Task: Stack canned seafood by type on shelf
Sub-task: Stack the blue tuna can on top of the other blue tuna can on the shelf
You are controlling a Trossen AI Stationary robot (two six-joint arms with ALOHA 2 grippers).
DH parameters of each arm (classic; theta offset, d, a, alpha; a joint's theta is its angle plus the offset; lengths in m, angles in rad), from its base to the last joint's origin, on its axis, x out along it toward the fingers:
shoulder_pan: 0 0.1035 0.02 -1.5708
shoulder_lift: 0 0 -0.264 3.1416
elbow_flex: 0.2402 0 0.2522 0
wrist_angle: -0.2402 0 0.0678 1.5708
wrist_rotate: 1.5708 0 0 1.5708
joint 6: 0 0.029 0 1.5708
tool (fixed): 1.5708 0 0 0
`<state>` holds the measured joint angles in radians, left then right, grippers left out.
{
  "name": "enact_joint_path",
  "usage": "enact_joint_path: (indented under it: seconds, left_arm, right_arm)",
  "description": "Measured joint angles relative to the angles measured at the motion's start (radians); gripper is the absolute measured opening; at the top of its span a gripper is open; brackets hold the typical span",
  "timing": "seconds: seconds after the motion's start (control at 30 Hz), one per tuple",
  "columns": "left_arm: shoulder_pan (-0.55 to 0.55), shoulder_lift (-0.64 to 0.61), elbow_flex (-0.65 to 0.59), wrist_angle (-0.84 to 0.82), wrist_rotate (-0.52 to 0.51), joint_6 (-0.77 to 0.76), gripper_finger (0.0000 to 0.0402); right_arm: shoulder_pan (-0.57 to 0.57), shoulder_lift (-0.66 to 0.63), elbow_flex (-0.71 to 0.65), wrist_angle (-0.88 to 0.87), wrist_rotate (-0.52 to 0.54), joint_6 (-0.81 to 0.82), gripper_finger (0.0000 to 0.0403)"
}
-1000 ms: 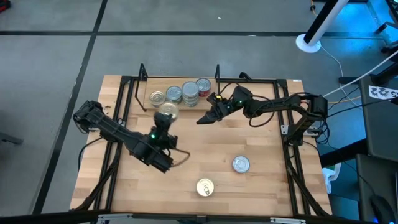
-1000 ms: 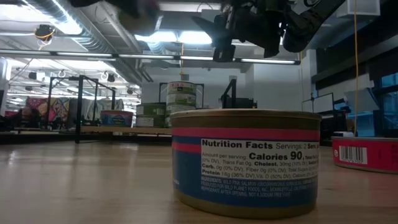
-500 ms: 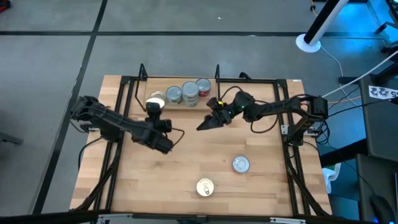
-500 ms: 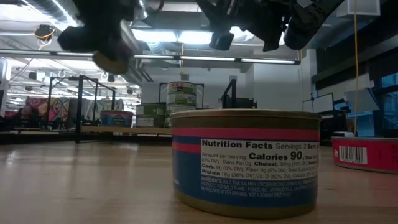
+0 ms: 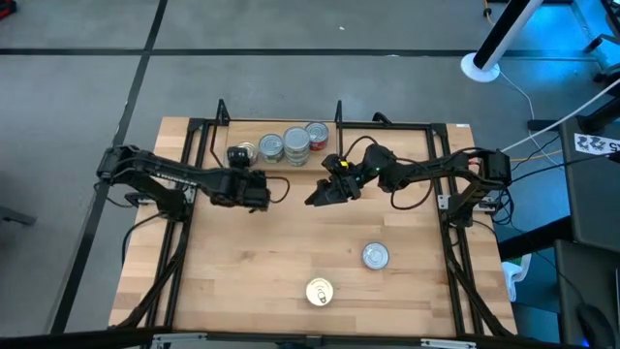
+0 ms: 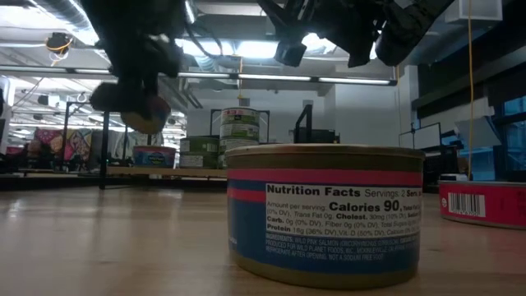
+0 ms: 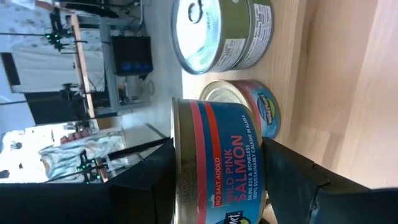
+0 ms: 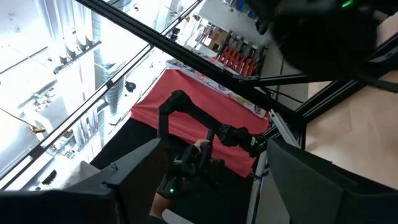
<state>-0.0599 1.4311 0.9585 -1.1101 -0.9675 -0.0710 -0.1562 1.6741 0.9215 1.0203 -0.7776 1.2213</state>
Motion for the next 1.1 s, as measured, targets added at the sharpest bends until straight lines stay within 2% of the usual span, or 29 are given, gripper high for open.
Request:
enact_joint_path:
  seconds: [0.3,0.6,0.83,1.1]
  left_arm:
    - [0.162,0.0,-0.076,0.165,0.028,0.198,0.0189]
    - [0.221,0.0,-0.084,0.327,0.063,0.332,0.0189]
    - [0.252,0.0,-0.083,0.333,0.082,0.353,0.0193]
    - [0.257,0.0,-0.083,0.337,0.114,0.339,0.0224]
  right_arm:
    - [0.0,0.0,0.0,-0.021,-0.027,-0.027,0.0289]
    - [0.0,0.0,0.0,-0.126,-0.027,-0.1,0.0289]
    - [0.0,0.0,0.0,-0.158,-0.027,-0.11,0.0289]
    - [0.0,0.0,0.0,-0.159,-0.027,-0.128,0.0289]
